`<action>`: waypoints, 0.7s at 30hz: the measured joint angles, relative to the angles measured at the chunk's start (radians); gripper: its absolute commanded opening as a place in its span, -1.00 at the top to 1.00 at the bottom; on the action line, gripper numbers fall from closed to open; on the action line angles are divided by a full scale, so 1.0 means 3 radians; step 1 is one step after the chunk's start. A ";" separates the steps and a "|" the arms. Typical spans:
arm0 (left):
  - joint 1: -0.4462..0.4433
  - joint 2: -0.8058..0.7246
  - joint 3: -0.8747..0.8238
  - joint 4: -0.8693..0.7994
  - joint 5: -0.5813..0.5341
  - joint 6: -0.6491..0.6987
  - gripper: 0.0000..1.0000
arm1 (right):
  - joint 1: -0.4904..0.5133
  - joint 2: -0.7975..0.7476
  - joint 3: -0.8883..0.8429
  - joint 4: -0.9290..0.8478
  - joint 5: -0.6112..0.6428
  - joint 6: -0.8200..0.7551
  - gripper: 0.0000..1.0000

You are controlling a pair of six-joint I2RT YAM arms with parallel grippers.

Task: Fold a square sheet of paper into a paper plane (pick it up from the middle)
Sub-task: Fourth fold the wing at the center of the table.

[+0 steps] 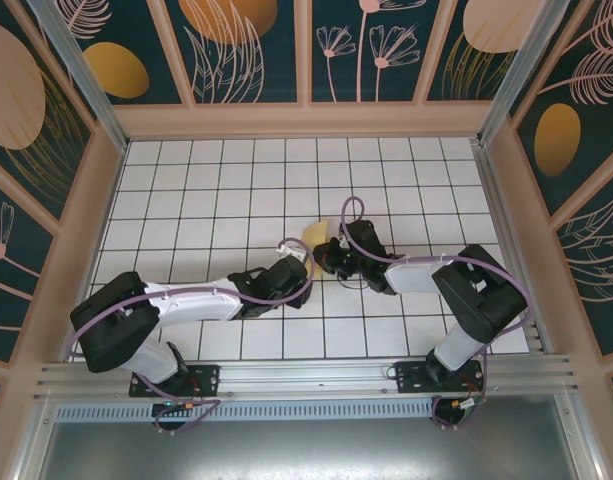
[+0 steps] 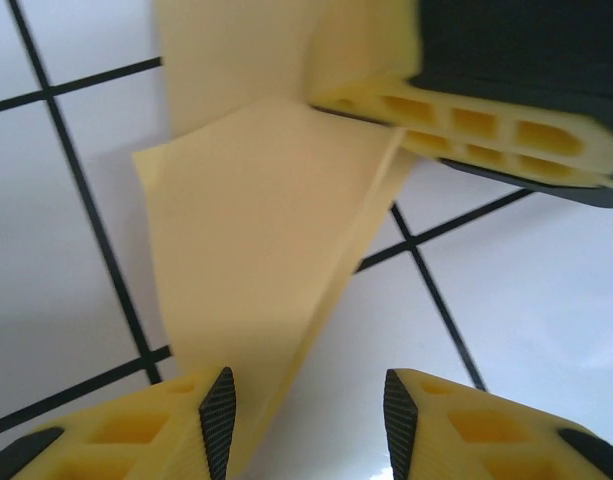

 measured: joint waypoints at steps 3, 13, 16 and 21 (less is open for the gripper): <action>0.0000 0.0032 0.0023 -0.0017 -0.0141 -0.0009 0.09 | 0.0000 0.0000 0.0000 0.0004 -0.0004 0.0000 0.87; 0.0000 0.0154 0.0120 -0.0020 -0.0257 0.0013 0.40 | -0.0013 0.0003 0.0120 -0.0123 -0.0075 -0.0106 0.63; 0.0000 0.0183 0.0146 -0.0019 -0.0258 0.0019 0.57 | -0.0039 0.0003 0.0168 -0.0210 -0.0103 -0.0172 0.57; 0.0000 0.0212 0.0153 -0.0019 -0.0272 0.0011 0.73 | -0.0078 0.0003 0.0235 -0.0385 -0.0104 -0.0303 0.55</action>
